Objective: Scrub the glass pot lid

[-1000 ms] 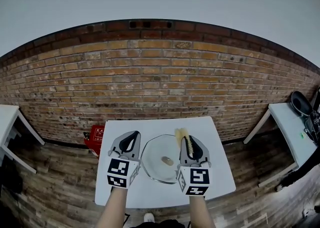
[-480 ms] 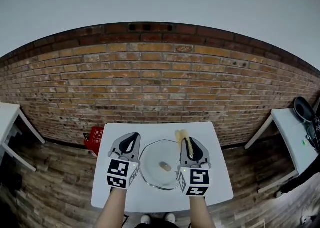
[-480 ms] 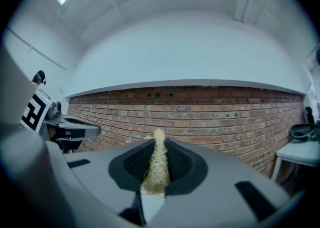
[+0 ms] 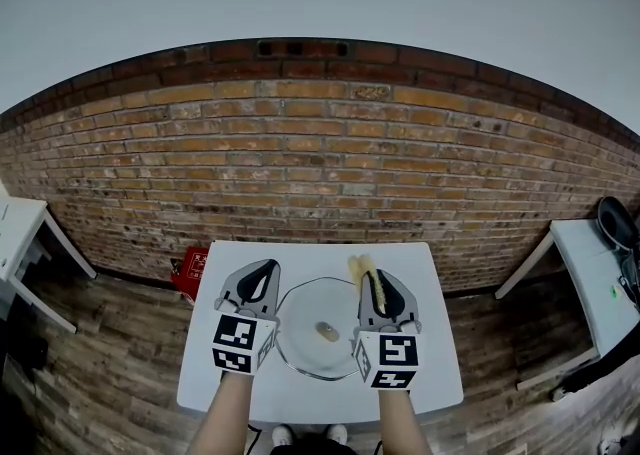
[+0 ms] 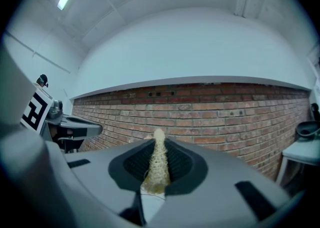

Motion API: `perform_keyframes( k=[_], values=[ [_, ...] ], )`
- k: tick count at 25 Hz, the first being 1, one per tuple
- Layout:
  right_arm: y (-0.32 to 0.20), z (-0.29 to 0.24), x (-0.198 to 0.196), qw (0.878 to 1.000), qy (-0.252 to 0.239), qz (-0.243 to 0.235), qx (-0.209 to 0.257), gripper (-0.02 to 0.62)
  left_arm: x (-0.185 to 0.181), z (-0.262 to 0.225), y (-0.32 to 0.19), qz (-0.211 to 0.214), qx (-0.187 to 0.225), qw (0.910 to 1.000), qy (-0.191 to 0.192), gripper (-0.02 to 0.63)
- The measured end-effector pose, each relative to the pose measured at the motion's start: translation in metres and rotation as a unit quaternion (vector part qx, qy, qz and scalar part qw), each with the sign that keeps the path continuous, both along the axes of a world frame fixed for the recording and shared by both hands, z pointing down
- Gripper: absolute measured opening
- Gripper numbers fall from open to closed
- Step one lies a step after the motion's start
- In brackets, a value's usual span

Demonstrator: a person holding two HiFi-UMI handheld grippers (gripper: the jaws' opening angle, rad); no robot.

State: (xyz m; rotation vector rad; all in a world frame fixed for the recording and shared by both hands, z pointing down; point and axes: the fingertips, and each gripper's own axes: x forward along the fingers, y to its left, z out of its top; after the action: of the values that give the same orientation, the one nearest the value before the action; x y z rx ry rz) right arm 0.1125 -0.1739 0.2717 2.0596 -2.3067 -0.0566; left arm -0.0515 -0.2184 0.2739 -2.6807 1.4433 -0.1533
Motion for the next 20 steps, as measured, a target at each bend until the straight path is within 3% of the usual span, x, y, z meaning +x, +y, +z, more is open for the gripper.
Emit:
perform_keyframes(
  k=[20],
  values=[
    [-0.031, 0.034, 0.02, 1.0, -0.009, 0.005, -0.025, 0.058, 0.018, 0.034, -0.036, 0.0, -0.023, 0.9997, -0.01, 0.011]
  ],
)
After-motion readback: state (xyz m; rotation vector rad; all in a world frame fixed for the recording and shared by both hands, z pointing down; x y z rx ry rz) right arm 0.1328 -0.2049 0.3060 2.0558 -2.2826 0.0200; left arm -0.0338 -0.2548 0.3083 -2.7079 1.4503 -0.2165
